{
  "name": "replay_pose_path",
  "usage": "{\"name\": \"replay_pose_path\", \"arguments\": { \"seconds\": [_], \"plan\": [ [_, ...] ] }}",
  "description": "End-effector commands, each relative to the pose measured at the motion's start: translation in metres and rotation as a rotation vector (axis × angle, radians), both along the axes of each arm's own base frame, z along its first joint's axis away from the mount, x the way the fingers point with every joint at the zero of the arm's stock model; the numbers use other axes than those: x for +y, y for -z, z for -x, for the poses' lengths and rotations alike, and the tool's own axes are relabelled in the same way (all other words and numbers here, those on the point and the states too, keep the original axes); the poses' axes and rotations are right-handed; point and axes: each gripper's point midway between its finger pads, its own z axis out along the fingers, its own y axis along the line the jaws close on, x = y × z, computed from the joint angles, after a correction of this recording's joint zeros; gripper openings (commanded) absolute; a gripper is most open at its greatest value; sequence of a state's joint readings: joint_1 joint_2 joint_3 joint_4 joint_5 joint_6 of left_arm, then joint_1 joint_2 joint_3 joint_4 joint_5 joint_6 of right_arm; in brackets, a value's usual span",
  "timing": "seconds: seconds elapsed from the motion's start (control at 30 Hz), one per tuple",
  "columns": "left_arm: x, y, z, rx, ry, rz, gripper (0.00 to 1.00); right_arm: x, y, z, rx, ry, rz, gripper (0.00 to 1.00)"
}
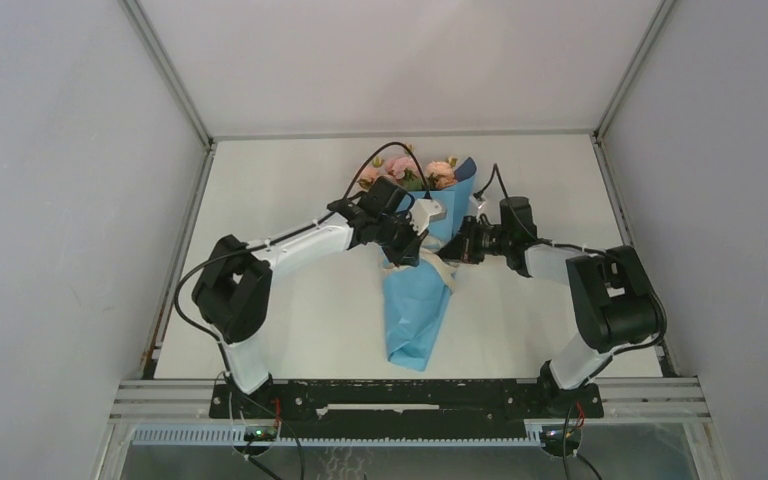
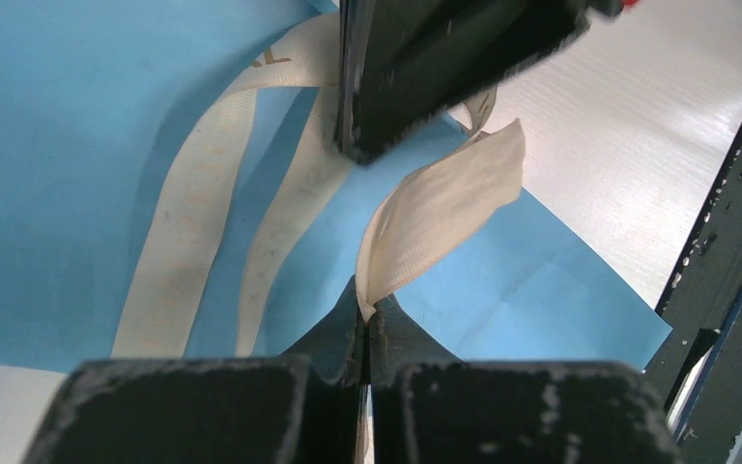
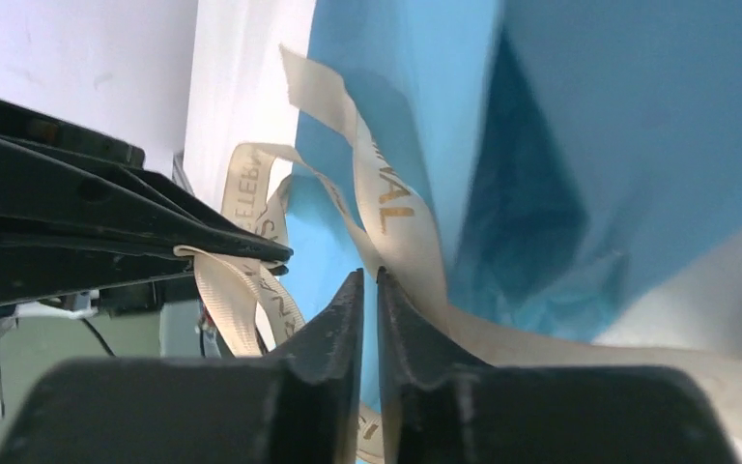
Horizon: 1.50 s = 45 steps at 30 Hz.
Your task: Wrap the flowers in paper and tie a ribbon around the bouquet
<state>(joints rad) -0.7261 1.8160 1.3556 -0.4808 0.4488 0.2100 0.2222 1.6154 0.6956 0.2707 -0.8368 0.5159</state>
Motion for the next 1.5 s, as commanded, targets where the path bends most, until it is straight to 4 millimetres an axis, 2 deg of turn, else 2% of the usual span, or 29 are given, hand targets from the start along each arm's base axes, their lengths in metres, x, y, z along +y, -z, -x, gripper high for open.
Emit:
{"name": "replay_pose_path", "arguments": {
  "seconds": [0.0,0.1,0.3,0.47,0.53,0.73,0.87,1.0,1.13,1.27,1.47],
  "plan": [
    [-0.005,-0.036,-0.001,-0.063,0.019,0.078,0.0,0.027,-0.016,0.016,-0.039,-0.176,-0.056,0.12],
    [-0.008,-0.038,-0.003,-0.058,0.019,0.082,0.0,0.032,-0.009,0.029,-0.007,-0.244,-0.062,0.09],
    [-0.015,-0.042,0.0,0.002,0.002,0.113,0.0,0.039,0.019,0.047,0.097,-0.322,-0.041,0.08],
    [-0.009,-0.048,0.009,0.023,-0.007,0.111,0.0,0.042,0.015,0.043,0.081,-0.33,-0.013,0.11],
    [0.001,-0.043,0.009,0.0,-0.02,0.075,0.0,0.035,0.005,0.036,0.04,-0.307,0.013,0.17],
    [0.024,-0.01,0.004,-0.062,-0.043,-0.042,0.0,-0.008,-0.033,0.023,-0.053,-0.202,0.052,0.36],
    [0.03,-0.006,0.004,-0.079,-0.052,-0.061,0.0,-0.037,-0.022,0.023,0.003,-0.088,0.187,0.44],
    [0.033,0.0,0.004,-0.084,-0.053,-0.071,0.0,-0.055,-0.012,0.024,0.005,-0.033,0.293,0.47],
    [0.032,0.01,0.004,-0.067,-0.051,-0.087,0.0,-0.073,-0.012,0.008,0.05,0.108,0.289,0.52],
    [0.029,0.015,0.008,-0.049,-0.043,-0.089,0.0,-0.068,-0.01,0.005,0.091,0.142,0.226,0.59],
    [0.027,0.015,0.011,-0.053,-0.032,-0.091,0.0,-0.054,-0.024,0.01,0.002,0.129,0.205,0.56]
  ]
}}
